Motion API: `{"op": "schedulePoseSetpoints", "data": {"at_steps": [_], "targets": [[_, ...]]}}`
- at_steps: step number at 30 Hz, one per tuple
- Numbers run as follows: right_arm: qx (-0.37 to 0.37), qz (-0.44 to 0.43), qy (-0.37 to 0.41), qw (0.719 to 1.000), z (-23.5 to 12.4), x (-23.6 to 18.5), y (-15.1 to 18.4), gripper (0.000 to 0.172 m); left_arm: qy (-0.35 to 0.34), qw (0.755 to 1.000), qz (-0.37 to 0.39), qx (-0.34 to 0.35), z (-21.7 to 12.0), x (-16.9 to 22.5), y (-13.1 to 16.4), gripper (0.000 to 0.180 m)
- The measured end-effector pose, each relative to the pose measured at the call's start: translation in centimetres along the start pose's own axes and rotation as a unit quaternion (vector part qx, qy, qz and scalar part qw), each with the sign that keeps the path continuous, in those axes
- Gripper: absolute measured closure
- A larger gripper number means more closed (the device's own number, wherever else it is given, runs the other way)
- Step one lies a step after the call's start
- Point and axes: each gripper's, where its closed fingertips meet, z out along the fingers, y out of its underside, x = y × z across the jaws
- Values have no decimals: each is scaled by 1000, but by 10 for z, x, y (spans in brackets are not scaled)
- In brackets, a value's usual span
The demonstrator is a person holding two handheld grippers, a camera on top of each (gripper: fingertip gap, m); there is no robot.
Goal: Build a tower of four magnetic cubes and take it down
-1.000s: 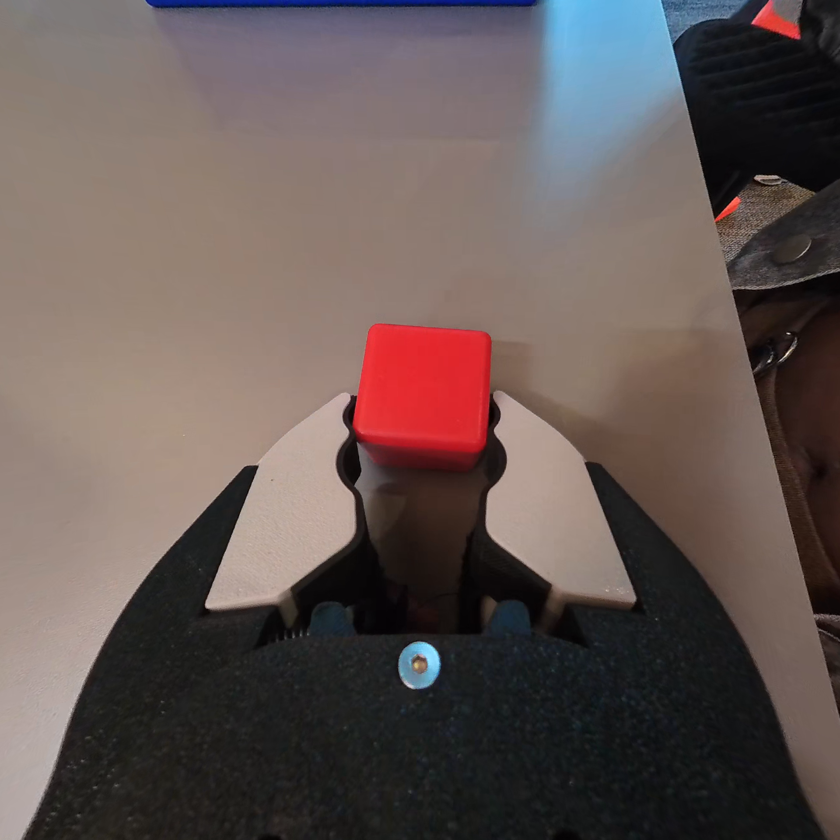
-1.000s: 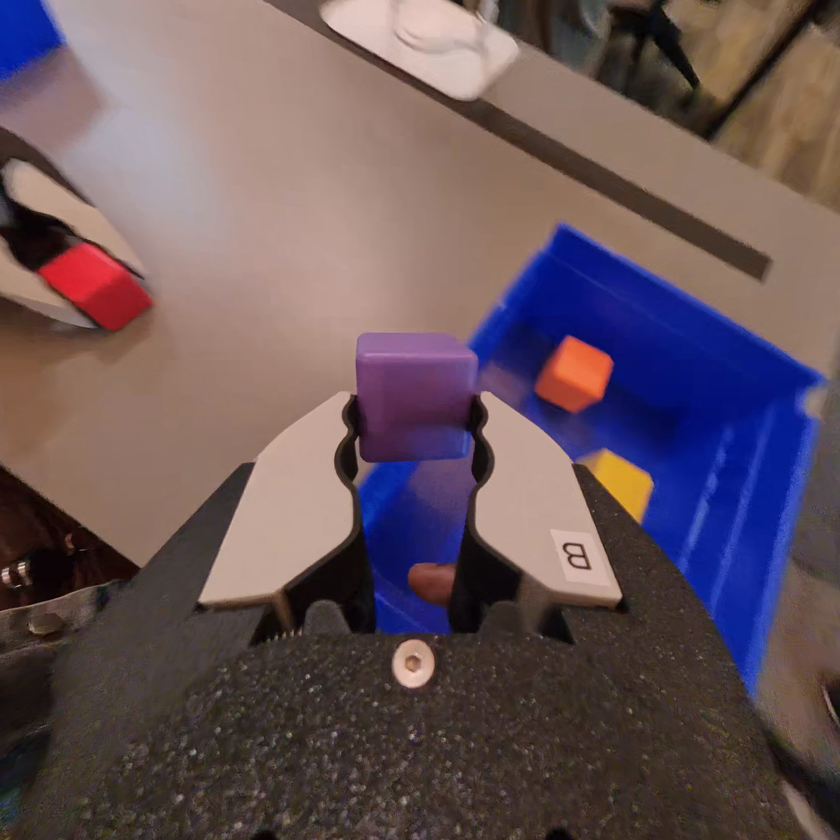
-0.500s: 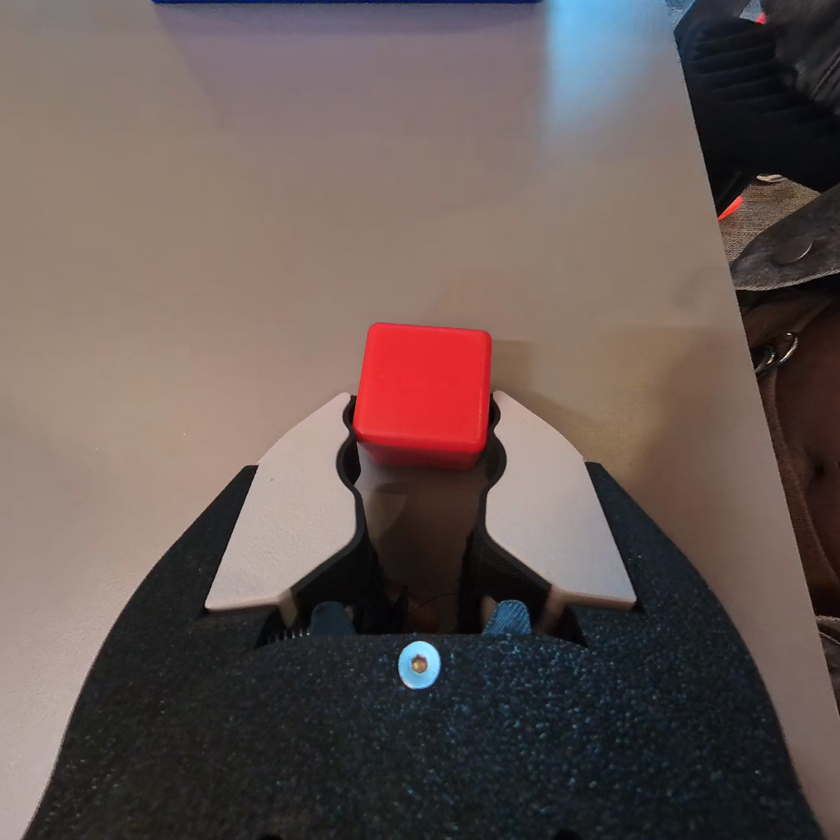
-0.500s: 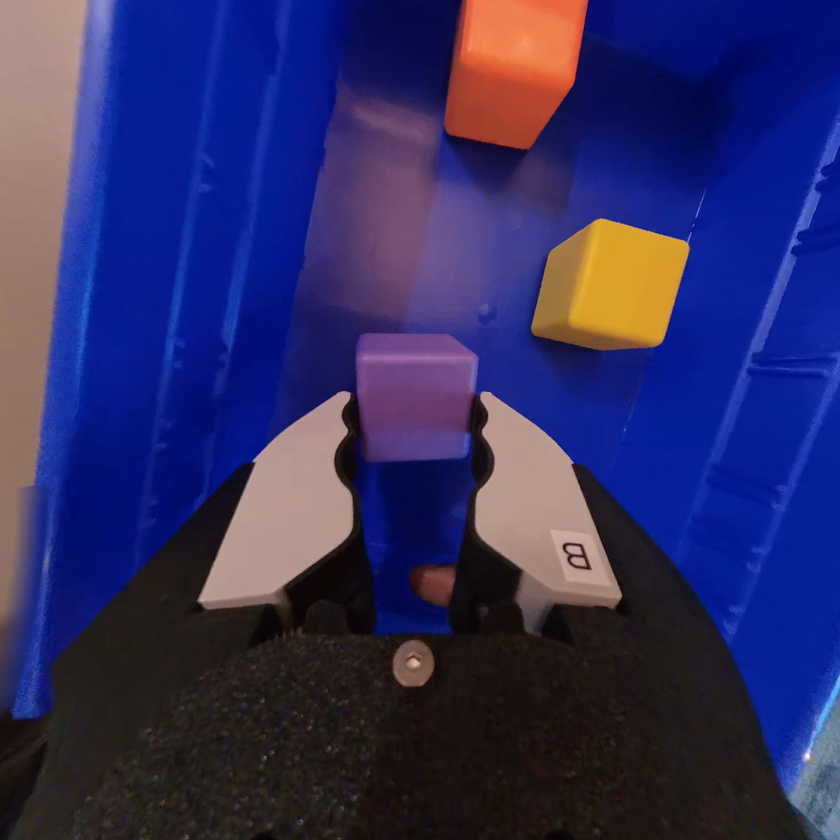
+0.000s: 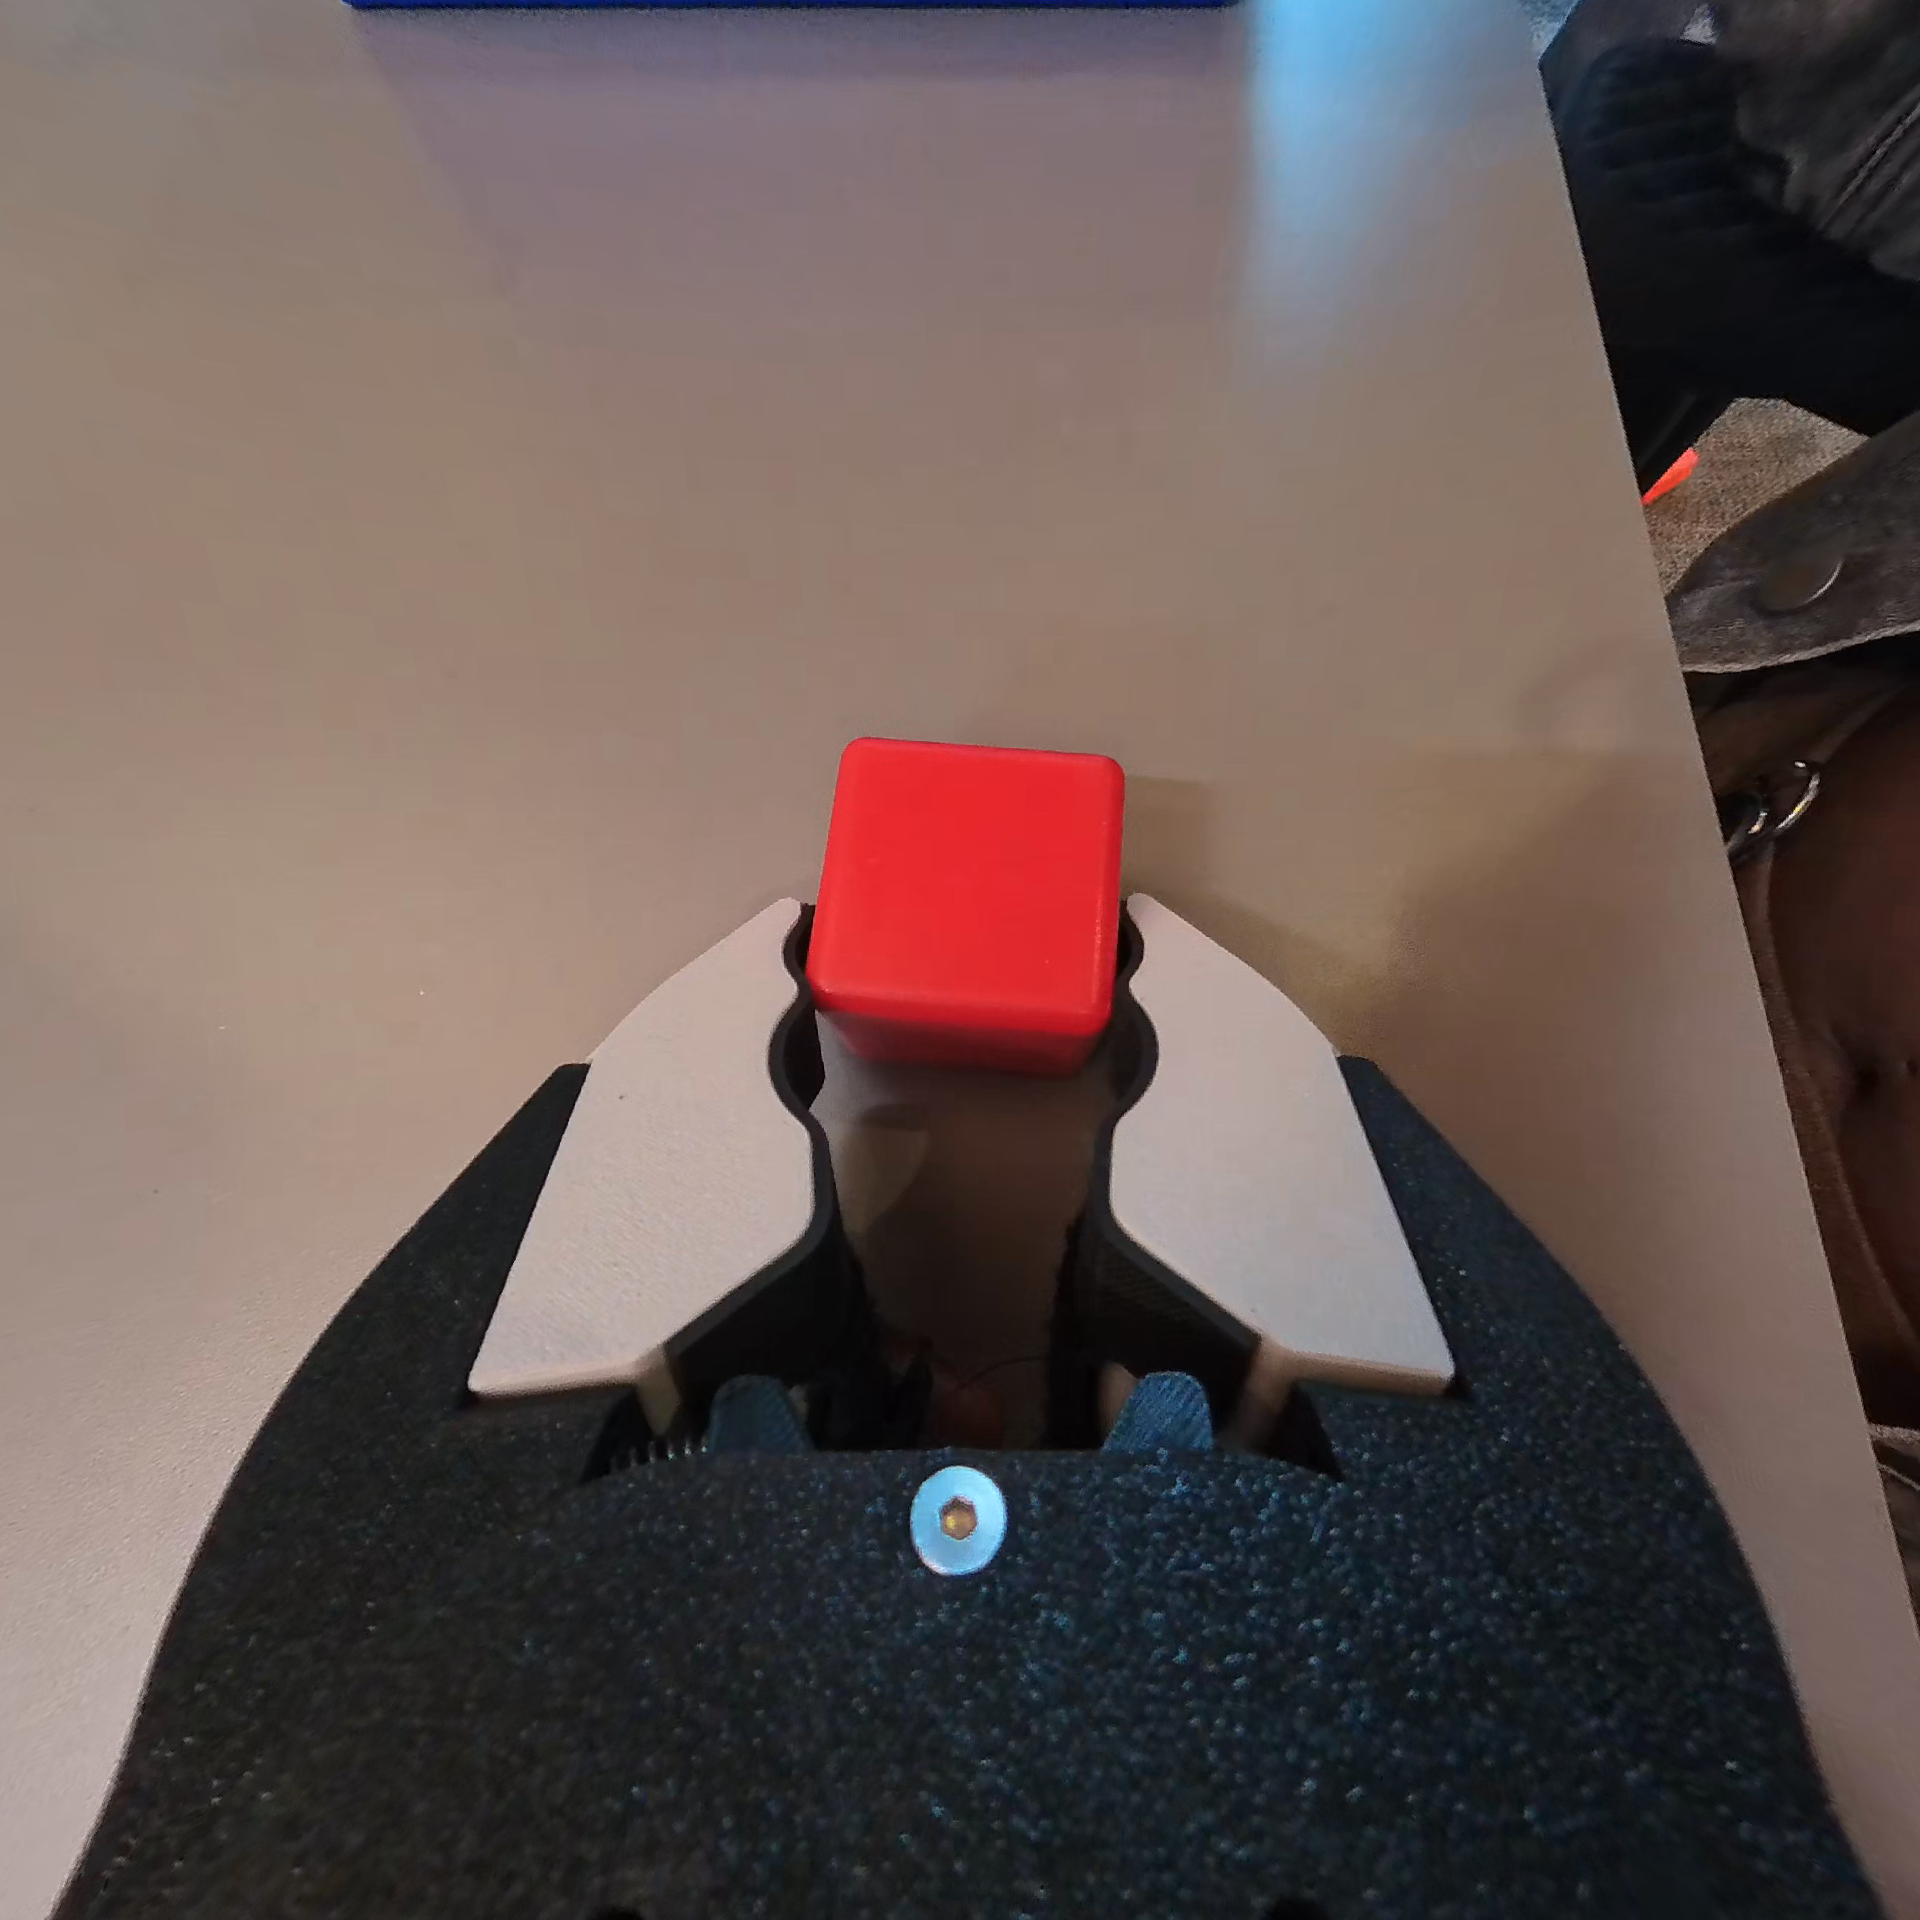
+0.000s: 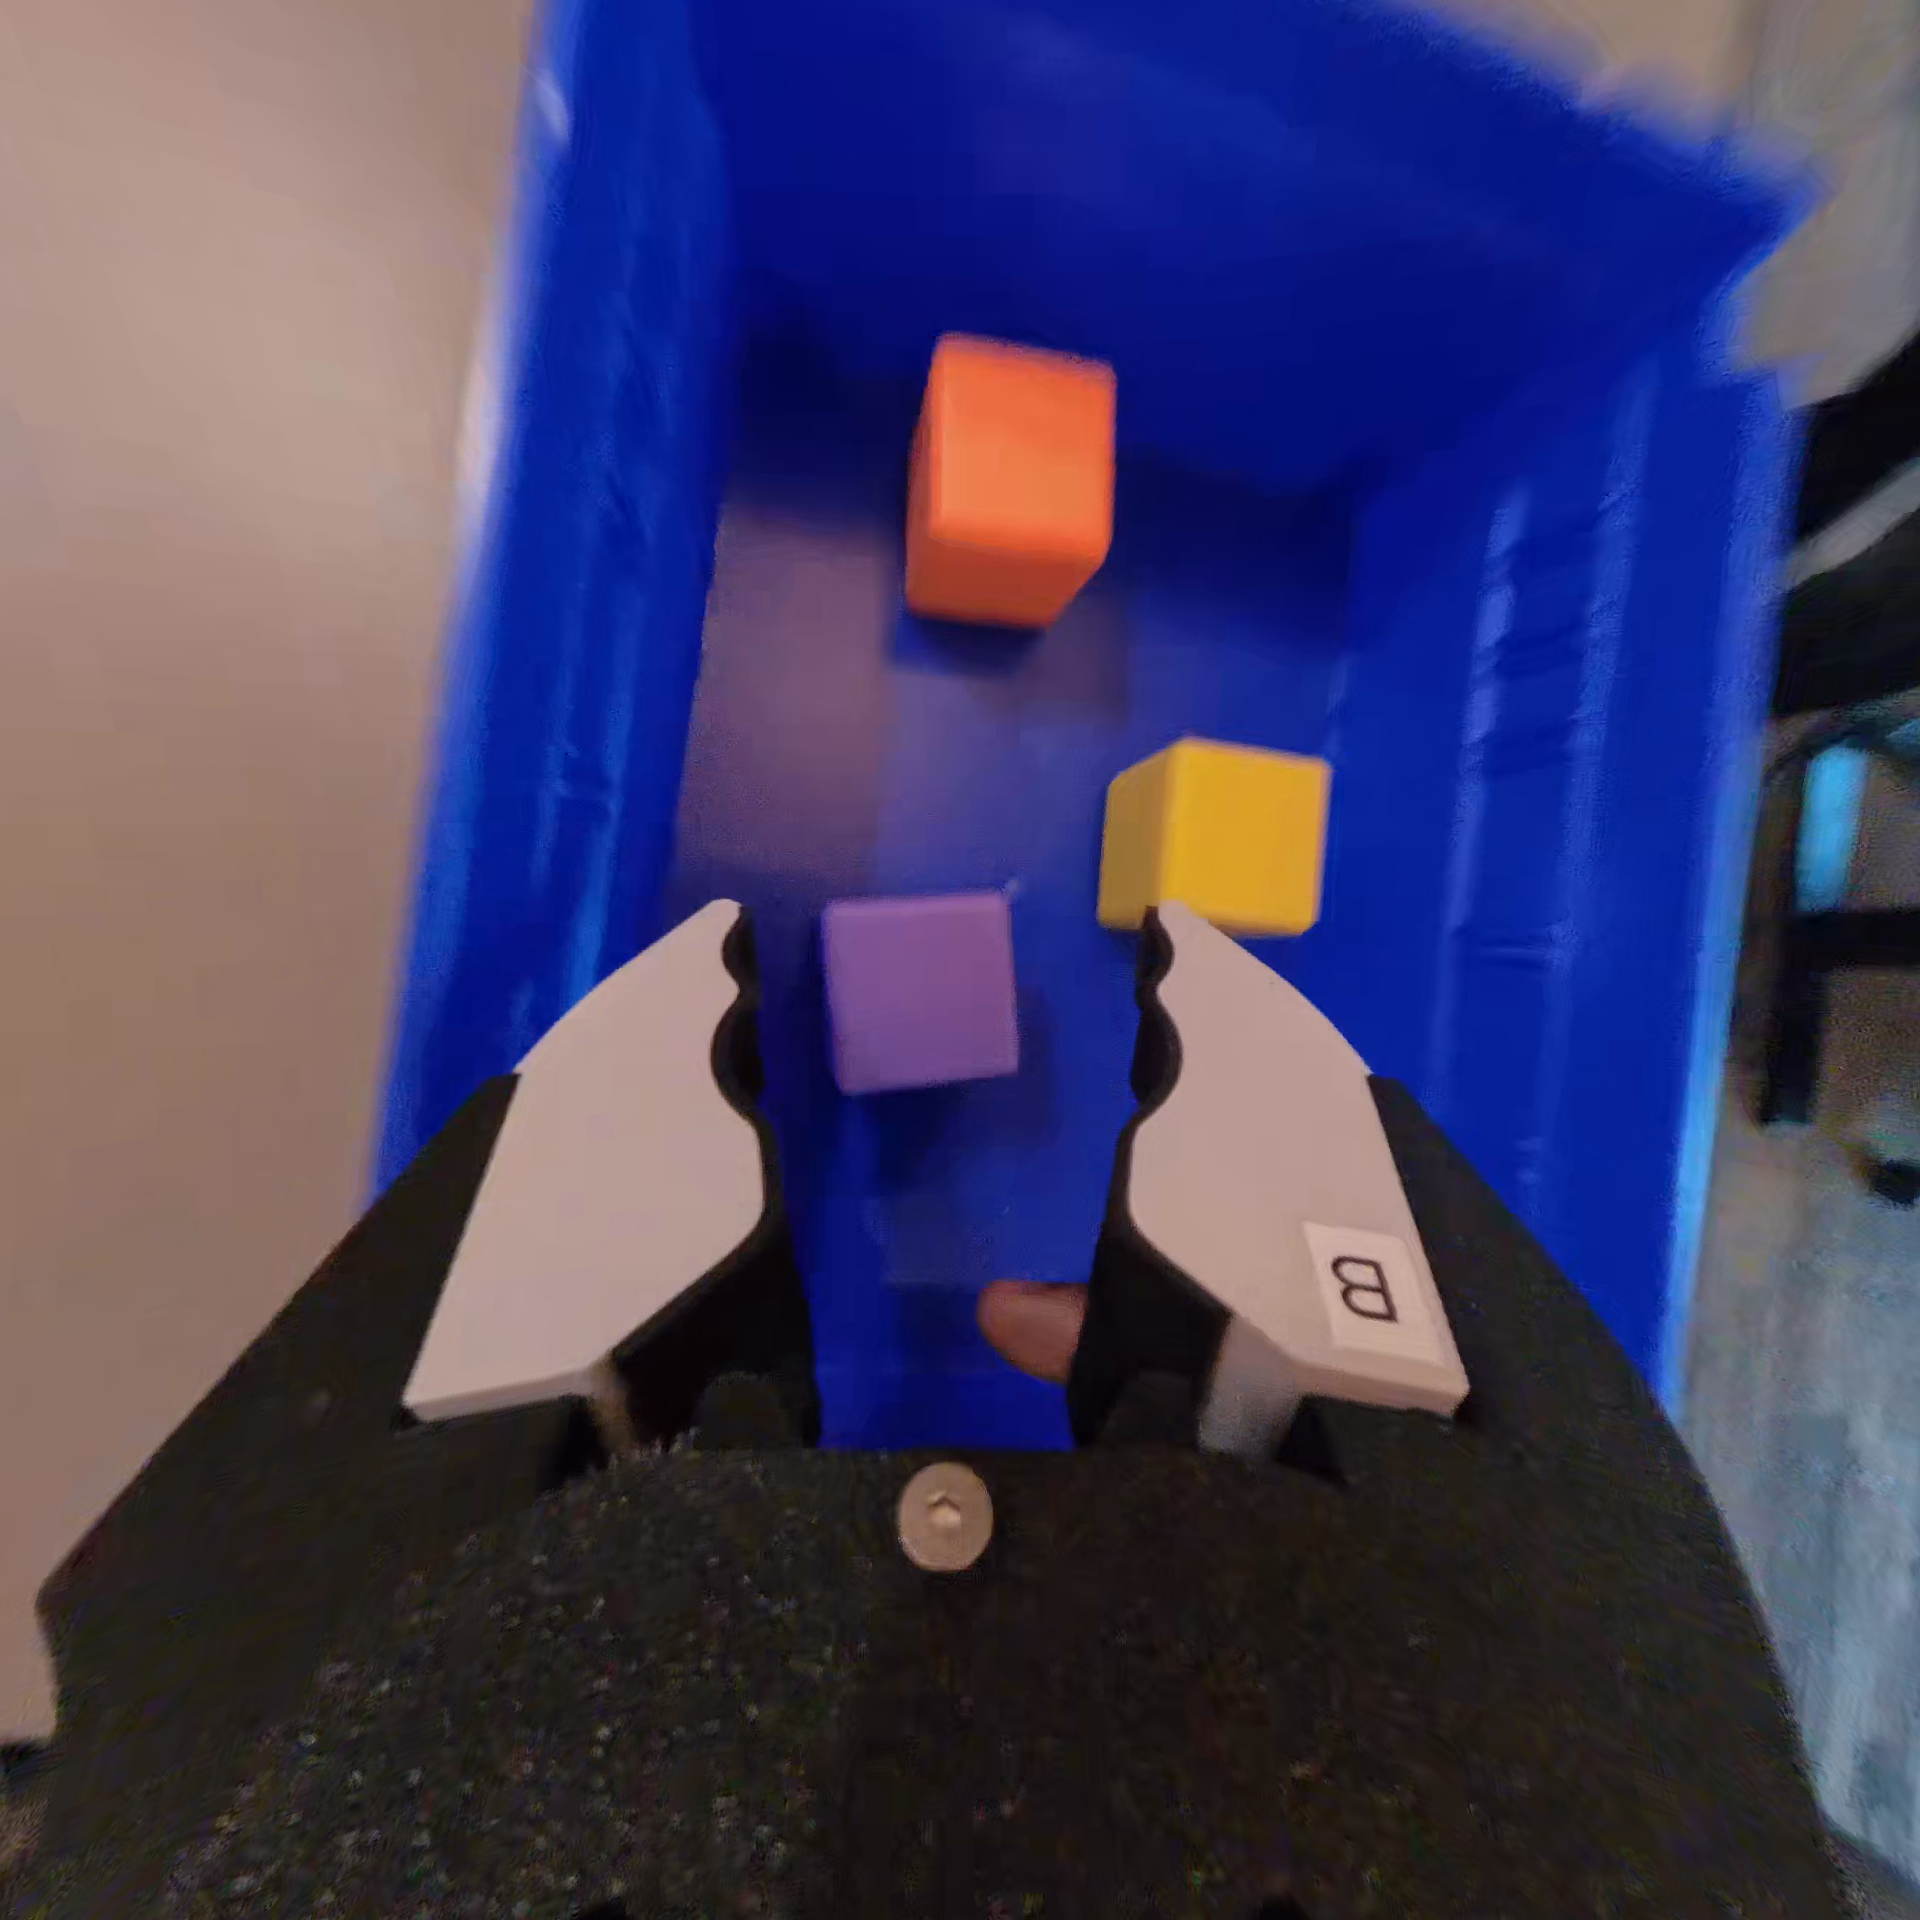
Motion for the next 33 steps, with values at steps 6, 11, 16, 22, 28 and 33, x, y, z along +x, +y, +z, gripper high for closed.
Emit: {"op": "schedulePoseSetpoints", "data": {"at_steps": [6,11,16,22,28,33], "targets": [[233,-181,-169,940,-81,-132,-79,100,0,1000,-1,0,0,0,0,129],[235,-356,-377,822,-99,-264,-56,93,4,1000,2,0,0,1,0,128],[179,-404,-440,782,-72,-320,-33,88,12,1000,2,27,-6,3,-6,117],[131,-436,-437,776,-50,-345,-17,90,27,998,-9,58,-13,5,-13,91],[96,-470,-430,764,-38,-360,-4,108,24,997,-31,67,-15,2,-16,58],[92,-480,-411,770,-30,-365,-1,123,10,996,-35,79,-17,-3,-20,49]]}}
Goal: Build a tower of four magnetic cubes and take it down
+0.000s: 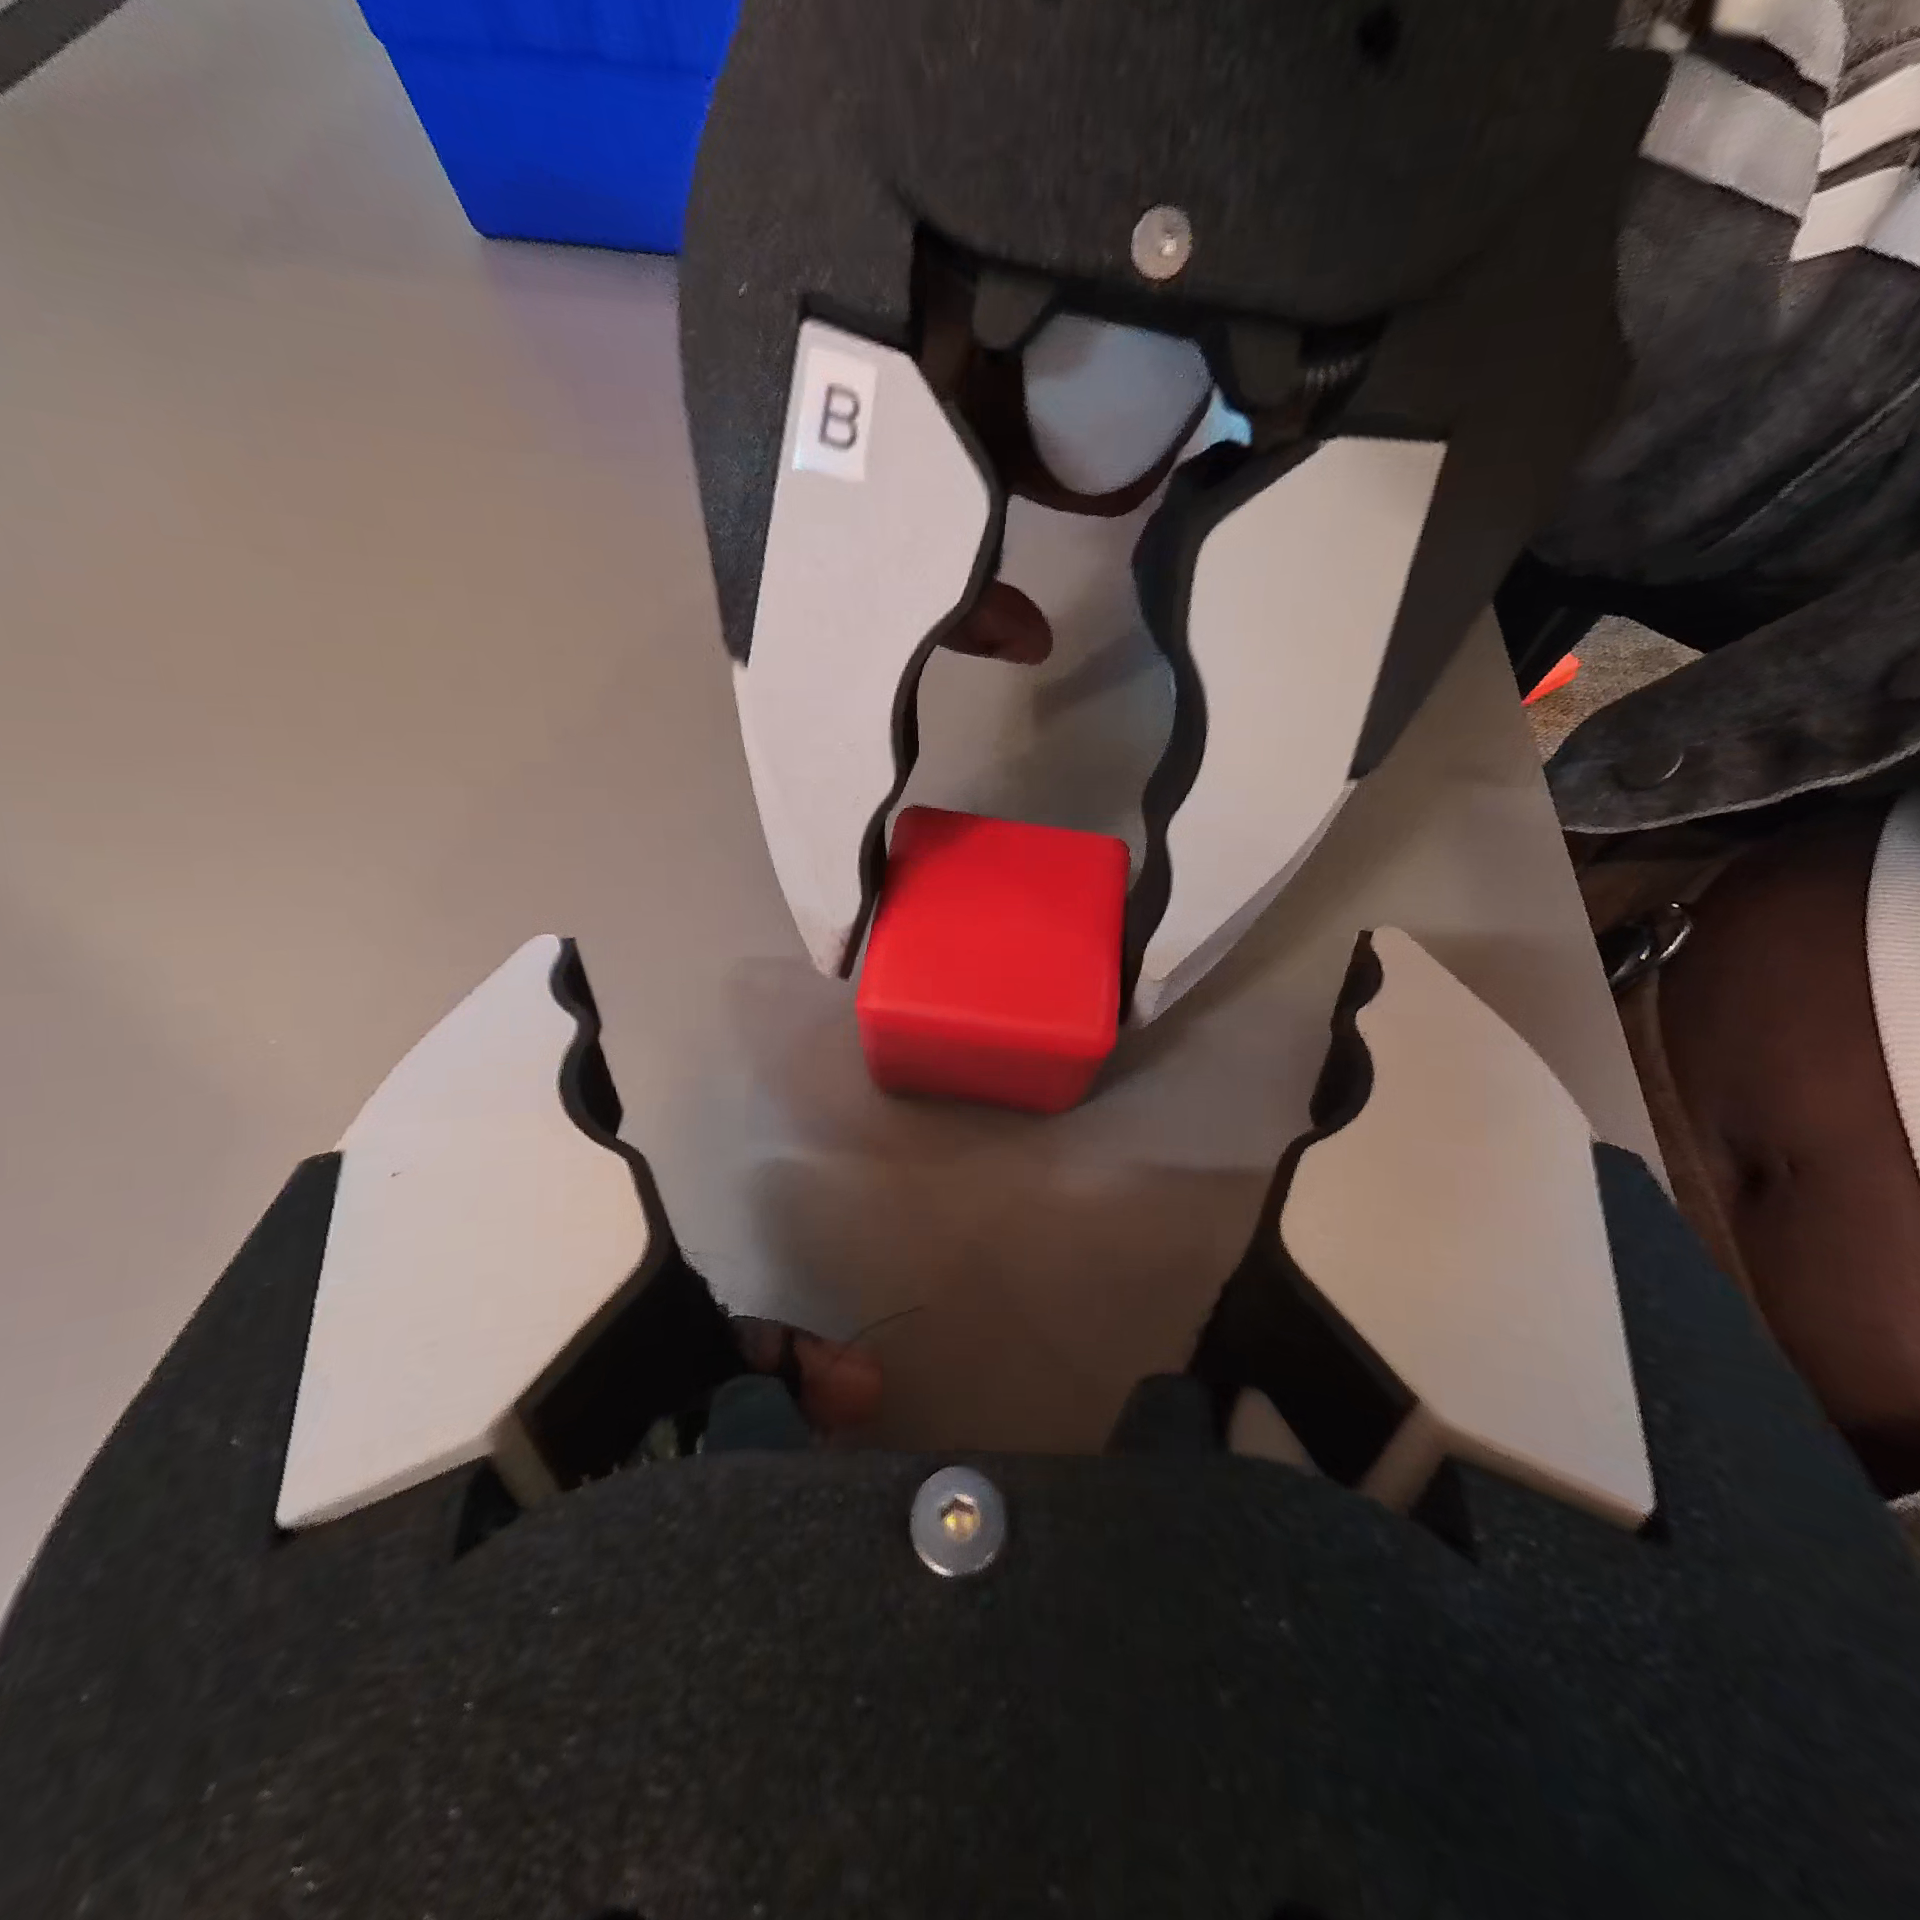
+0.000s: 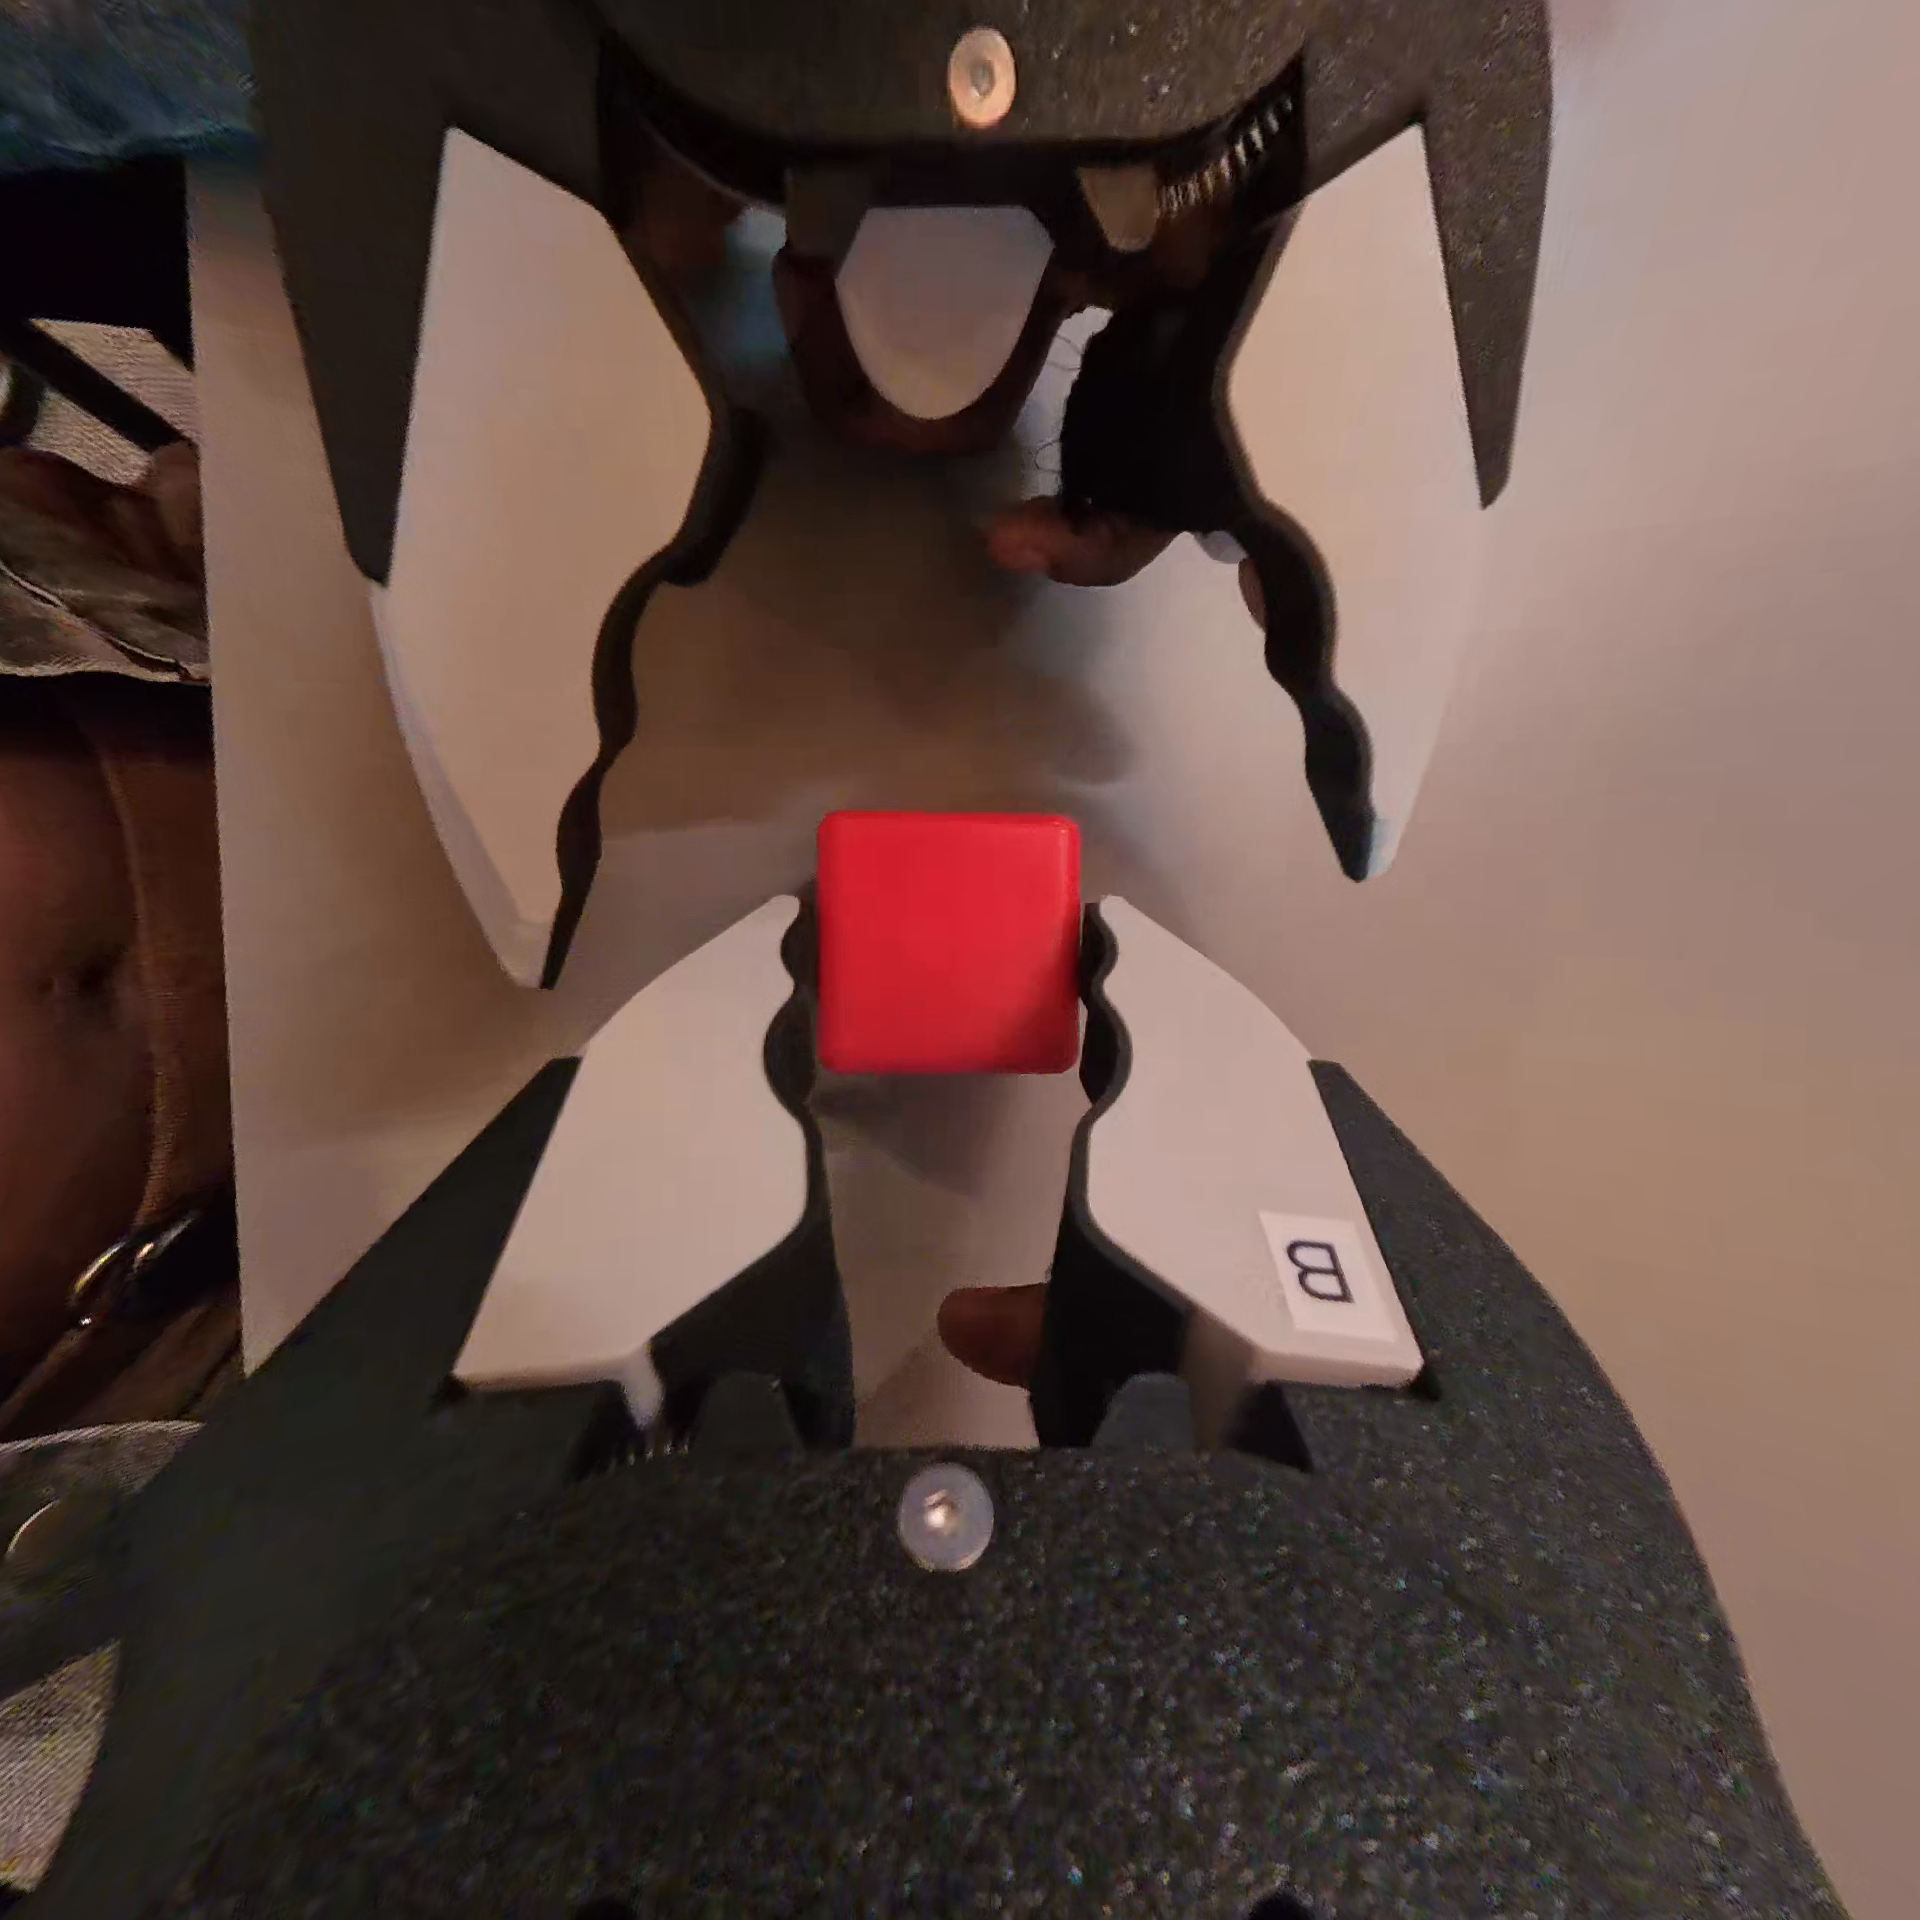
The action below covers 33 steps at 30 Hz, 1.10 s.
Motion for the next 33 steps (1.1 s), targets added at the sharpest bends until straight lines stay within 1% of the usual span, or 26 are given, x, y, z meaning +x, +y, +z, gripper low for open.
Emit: {"op": "schedulePoseSetpoints", "data": {"at_steps": [2,3,5,7,9,11,13,14,16,17,19,21,24,28,32,33], "targets": [[7,17,33,999,-13,6,1,123,-8,1000,-3,9,-1,-3,-3,49],[17,31,54,998,-26,9,3,123,-12,1000,-6,15,-3,-5,-5,49],[38,67,107,991,-65,19,10,123,-23,999,-12,28,-5,-9,-9,52],[49,117,187,974,-120,32,32,123,-31,999,-14,40,-7,-11,-13,53],[55,184,273,943,-182,42,71,123,-40,998,-14,49,-9,-15,-16,55],[45,270,354,894,-240,47,127,123,-46,997,-16,54,-10,-17,-17,56],[25,359,411,838,-279,46,190,123,-50,997,-17,56,-11,-18,-18,58],[15,397,426,813,-289,44,220,123,-52,997,-17,57,-11,-19,-18,58],[0,459,440,771,-293,40,270,123,-56,997,-17,57,-11,-21,-18,59],[-7,484,442,755,-290,39,290,123,-58,997,-18,56,-11,-22,-17,59],[-19,518,436,735,-279,37,319,123,-59,997,-22,53,-10,-23,-15,60],[-42,536,432,724,-270,35,338,122,-59,997,-26,50,-9,-24,-14,60],[-69,552,428,713,-263,33,354,122,-60,997,-26,46,-9,-25,-13,61],[-94,567,420,702,-256,29,367,122,-63,997,-25,47,-10,-25,-14,62],[-98,573,413,701,-253,28,369,122,-73,996,-33,45,-11,-29,-14,62],[-96,570,418,701,-256,28,366,116,-78,995,-36,44,-13,-30,-14,62]]}}
